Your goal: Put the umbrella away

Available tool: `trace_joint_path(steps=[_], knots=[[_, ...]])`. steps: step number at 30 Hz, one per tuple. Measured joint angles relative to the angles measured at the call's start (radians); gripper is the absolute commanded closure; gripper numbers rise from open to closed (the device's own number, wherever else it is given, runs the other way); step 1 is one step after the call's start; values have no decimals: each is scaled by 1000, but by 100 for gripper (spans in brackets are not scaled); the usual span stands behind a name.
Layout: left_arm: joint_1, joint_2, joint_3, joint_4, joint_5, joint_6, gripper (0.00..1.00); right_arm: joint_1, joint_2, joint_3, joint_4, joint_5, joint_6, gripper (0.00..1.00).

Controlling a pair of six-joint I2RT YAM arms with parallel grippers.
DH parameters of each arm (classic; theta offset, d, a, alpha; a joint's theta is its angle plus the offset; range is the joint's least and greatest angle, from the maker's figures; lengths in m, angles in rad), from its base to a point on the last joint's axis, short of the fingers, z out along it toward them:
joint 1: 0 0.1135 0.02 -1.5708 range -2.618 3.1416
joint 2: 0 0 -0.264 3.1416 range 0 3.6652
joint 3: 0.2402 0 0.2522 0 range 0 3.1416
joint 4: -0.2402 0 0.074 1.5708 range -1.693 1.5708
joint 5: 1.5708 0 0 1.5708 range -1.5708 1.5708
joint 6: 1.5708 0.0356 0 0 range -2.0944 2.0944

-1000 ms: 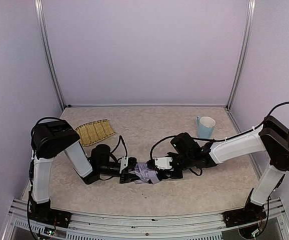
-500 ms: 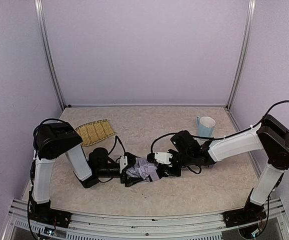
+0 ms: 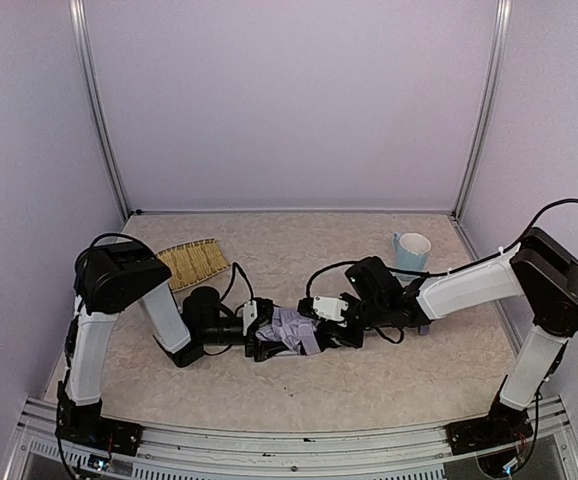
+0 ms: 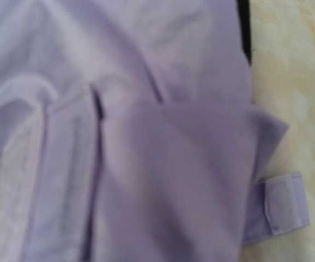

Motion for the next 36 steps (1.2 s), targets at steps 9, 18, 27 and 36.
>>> trace_joint_path(steps=[9,18,27,36], knots=[[22,-8,7,-20,34,-12,59,-4,0,2,0,-17,-14,100],[26,-54,-58,11,59,-31,100,-8,-22,1,-2,-74,-34,53],[15,-106,-109,3,-43,-57,100,-13,-87,-5,-21,-37,5,27],[-15,-309,-157,-71,-221,-56,100,-48,-259,-37,-87,48,35,23]])
